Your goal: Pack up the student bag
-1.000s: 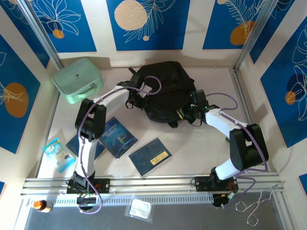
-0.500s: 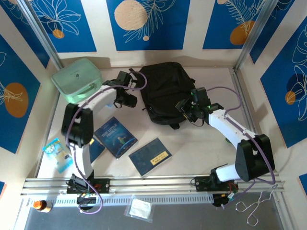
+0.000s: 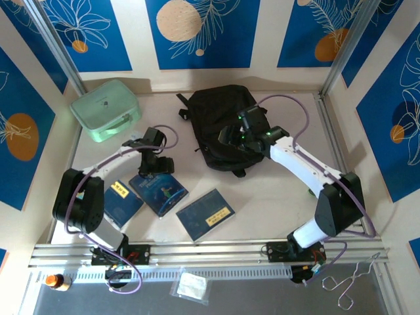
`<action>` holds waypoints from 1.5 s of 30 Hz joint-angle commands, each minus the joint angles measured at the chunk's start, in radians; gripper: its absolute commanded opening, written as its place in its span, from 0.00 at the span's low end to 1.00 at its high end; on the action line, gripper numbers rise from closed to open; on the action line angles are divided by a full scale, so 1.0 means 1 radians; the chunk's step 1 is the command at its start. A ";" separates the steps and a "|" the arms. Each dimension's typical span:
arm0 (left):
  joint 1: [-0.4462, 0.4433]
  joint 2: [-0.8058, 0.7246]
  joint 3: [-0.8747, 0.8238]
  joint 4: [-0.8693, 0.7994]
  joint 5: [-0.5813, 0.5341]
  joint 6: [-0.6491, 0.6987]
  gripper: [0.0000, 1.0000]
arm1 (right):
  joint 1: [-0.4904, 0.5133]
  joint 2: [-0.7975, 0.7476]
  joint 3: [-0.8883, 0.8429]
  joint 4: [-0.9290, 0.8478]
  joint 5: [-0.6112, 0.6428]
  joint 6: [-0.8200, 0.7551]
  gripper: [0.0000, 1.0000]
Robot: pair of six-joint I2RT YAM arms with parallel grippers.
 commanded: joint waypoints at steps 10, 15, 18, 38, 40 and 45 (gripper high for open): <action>0.007 0.148 -0.003 0.243 0.214 -0.191 0.66 | 0.082 0.138 0.090 -0.026 -0.033 -0.017 0.75; 0.017 0.214 0.079 0.321 0.286 -0.220 0.65 | 0.111 0.168 0.110 -0.016 -0.034 -0.038 0.74; 0.048 0.166 0.103 0.318 0.284 -0.205 0.65 | 0.128 0.190 0.121 -0.003 -0.055 -0.062 0.73; 0.239 -0.155 -0.225 0.166 0.211 -0.179 0.64 | 0.265 0.669 0.522 -0.187 -0.133 -0.216 0.43; 0.240 -0.137 -0.226 0.182 0.225 -0.191 0.60 | 0.264 0.689 0.529 -0.194 -0.131 -0.220 0.38; 0.238 -0.099 -0.225 0.221 0.257 -0.213 0.56 | 0.265 0.719 0.537 -0.200 -0.144 -0.223 0.30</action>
